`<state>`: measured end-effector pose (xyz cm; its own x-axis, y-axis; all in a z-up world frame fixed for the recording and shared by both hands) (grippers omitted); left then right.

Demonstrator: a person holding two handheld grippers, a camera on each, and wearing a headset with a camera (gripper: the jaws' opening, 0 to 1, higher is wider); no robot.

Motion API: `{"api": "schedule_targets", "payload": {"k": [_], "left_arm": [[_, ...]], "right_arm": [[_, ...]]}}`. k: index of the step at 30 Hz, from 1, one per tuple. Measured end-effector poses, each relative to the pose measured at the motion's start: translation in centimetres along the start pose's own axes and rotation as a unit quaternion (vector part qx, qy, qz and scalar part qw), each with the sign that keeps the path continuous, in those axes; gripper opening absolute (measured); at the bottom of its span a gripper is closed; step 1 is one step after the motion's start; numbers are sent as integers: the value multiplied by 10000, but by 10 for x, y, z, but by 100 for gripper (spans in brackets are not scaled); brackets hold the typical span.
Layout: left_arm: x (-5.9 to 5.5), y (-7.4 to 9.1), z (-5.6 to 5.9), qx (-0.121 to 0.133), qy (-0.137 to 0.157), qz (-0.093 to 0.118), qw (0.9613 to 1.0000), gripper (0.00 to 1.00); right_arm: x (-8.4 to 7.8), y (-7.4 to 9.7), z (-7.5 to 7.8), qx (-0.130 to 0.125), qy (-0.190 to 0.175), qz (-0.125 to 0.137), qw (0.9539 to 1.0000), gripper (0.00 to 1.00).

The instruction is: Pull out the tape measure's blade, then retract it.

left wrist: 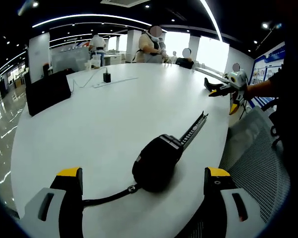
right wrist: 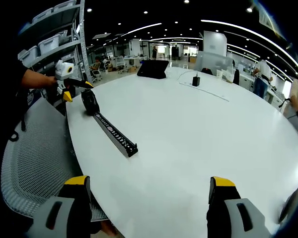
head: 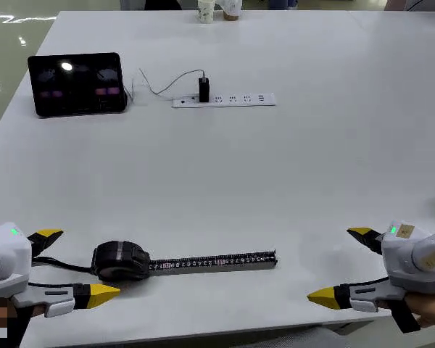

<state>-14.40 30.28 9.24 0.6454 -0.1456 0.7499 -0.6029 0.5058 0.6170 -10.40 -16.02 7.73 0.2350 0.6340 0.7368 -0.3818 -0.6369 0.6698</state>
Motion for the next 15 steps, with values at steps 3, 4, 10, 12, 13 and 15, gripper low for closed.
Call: {"api": "schedule_targets", "payload": {"k": [3, 4, 10, 12, 13, 15], "left_arm": [[-5, 3, -3, 99, -29, -49, 9999, 99], [-6, 4, -4, 93, -13, -38, 9999, 99], [-6, 10, -5, 125, 147, 52, 9998, 99], [-5, 11, -5, 87, 226, 98, 9997, 99], [-5, 12, -5, 69, 266, 140, 9995, 99], [-4, 13, -5, 79, 313, 180, 9993, 99]], "right_arm": [[0, 1, 0, 5, 76, -31, 10000, 99], [0, 2, 1, 6, 78, -22, 10000, 99], [-1, 4, 2, 36, 90, -43, 9999, 99], [-2, 5, 2, 58, 117, -59, 9999, 99], [-2, 5, 2, 60, 122, -69, 9999, 99], [-2, 5, 4, 60, 119, -54, 9999, 99]]}}
Point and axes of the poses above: the centre of the closed fingertips' face, and the gripper's own axes: y roughly backward along the fingers, z roughly to its right, x roughly out of its top, the point moved 7 cm from there along y, roughly backward along the fingers, and after that the axes turned 11 degrees about y, right-handed, at the moved point
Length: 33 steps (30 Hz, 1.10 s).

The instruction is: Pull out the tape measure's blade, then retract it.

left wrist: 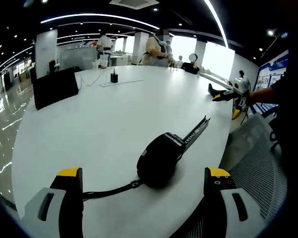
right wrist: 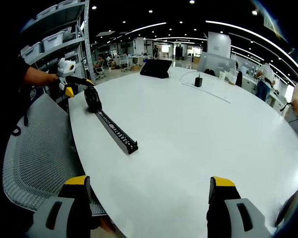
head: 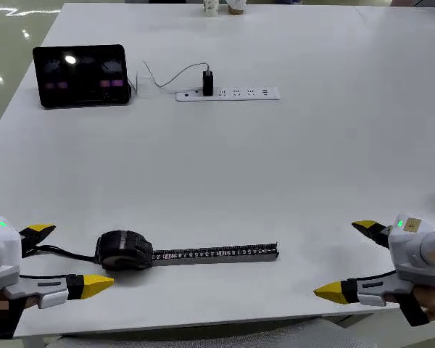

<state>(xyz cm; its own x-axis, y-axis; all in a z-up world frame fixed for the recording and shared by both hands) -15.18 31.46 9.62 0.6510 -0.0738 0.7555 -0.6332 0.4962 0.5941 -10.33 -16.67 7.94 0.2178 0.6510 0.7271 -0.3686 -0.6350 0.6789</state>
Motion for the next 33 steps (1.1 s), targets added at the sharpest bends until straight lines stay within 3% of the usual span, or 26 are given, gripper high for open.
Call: {"api": "schedule_targets", "payload": {"k": [14, 19, 32, 33], "left_arm": [[-1, 2, 7, -53, -228, -101, 9997, 99], [1, 1, 10, -65, -172, -86, 9998, 99], [-1, -2, 15, -78, -158, -158, 9997, 99], [-2, -2, 14, 35, -205, -211, 9996, 99]], "right_arm": [[-3, 6, 1, -23, -150, 18, 9999, 99], [-1, 8, -1, -13, -178, -12, 9998, 99], [5, 7, -2, 102, 61, -116, 9999, 99], [6, 7, -1, 125, 89, -134, 9998, 99]]}}
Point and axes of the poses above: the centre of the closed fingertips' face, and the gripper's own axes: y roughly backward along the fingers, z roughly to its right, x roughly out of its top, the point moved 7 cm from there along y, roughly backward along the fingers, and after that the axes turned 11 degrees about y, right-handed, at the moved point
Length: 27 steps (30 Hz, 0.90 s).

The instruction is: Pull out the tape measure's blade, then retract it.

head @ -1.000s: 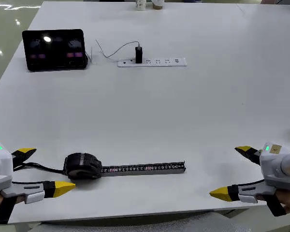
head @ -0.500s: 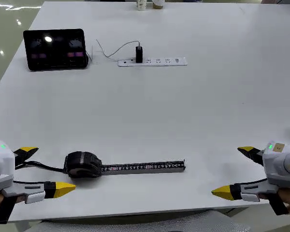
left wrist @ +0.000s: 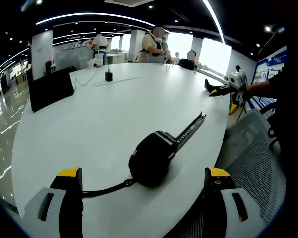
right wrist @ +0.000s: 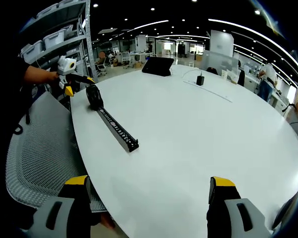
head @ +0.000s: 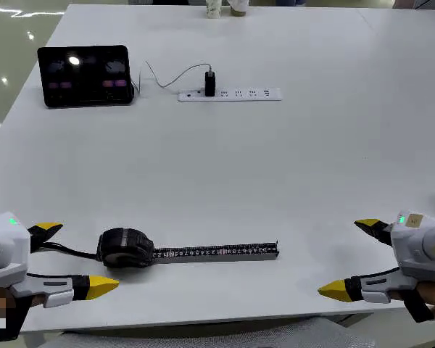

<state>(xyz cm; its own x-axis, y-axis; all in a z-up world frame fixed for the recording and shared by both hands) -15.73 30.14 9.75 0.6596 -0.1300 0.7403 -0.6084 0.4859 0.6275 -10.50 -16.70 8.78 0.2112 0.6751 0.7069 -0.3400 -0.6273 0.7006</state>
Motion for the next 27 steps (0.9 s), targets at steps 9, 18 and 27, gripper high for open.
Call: {"api": "schedule_targets", "payload": {"k": [9, 18, 27], "left_arm": [[-4, -7, 12, -49, -6, -263, 9996, 99], [1, -17, 26, 85, -9, -108, 9999, 99], [1, -25, 32, 312, 104, -175, 9993, 99]], "right_arm": [[11, -4, 4, 137, 424, 123, 9989, 99], [20, -14, 6, 331, 584, -44, 9977, 99], [29, -27, 2, 619, 825, -229, 9944, 99]]}}
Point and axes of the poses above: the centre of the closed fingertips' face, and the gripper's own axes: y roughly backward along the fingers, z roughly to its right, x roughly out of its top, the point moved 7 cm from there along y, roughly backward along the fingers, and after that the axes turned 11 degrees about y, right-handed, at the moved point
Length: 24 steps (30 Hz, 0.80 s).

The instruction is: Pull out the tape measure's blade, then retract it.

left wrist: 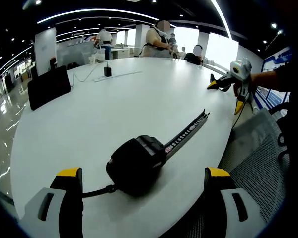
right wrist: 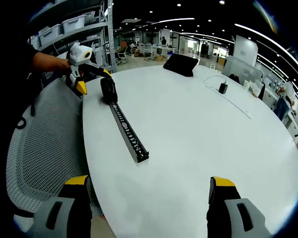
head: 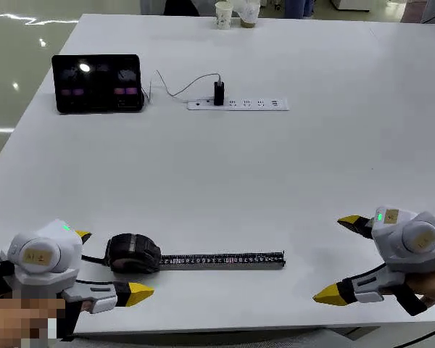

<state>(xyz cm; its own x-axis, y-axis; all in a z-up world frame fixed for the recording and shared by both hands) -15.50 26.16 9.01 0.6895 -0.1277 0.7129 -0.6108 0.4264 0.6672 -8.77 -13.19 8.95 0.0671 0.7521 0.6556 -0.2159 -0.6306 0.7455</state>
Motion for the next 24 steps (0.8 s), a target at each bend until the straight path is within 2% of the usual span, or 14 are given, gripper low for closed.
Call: {"api": "schedule_targets", "payload": {"k": [4, 10, 15, 19, 22, 24], "left_arm": [[-1, -5, 1, 54, 188, 5, 9998, 99], [6, -10, 4, 191, 296, 241, 9991, 99], [15, -13, 7, 274, 528, 415, 9974, 99], [15, -16, 3, 536, 723, 401, 9951, 99], [15, -16, 4, 591, 959, 484, 9925, 99], [17, -17, 5, 640, 956, 543, 9919, 99]], "right_arm": [[4, -6, -1, 134, 113, -83, 9998, 99], [10, -13, 0, 237, 232, -131, 9994, 99], [12, -18, 0, 340, 405, -216, 9984, 99], [15, -21, 2, 407, 484, -256, 9977, 99], [17, -23, 3, 447, 530, -263, 9972, 99], [18, -24, 3, 469, 559, -259, 9970, 99]]}}
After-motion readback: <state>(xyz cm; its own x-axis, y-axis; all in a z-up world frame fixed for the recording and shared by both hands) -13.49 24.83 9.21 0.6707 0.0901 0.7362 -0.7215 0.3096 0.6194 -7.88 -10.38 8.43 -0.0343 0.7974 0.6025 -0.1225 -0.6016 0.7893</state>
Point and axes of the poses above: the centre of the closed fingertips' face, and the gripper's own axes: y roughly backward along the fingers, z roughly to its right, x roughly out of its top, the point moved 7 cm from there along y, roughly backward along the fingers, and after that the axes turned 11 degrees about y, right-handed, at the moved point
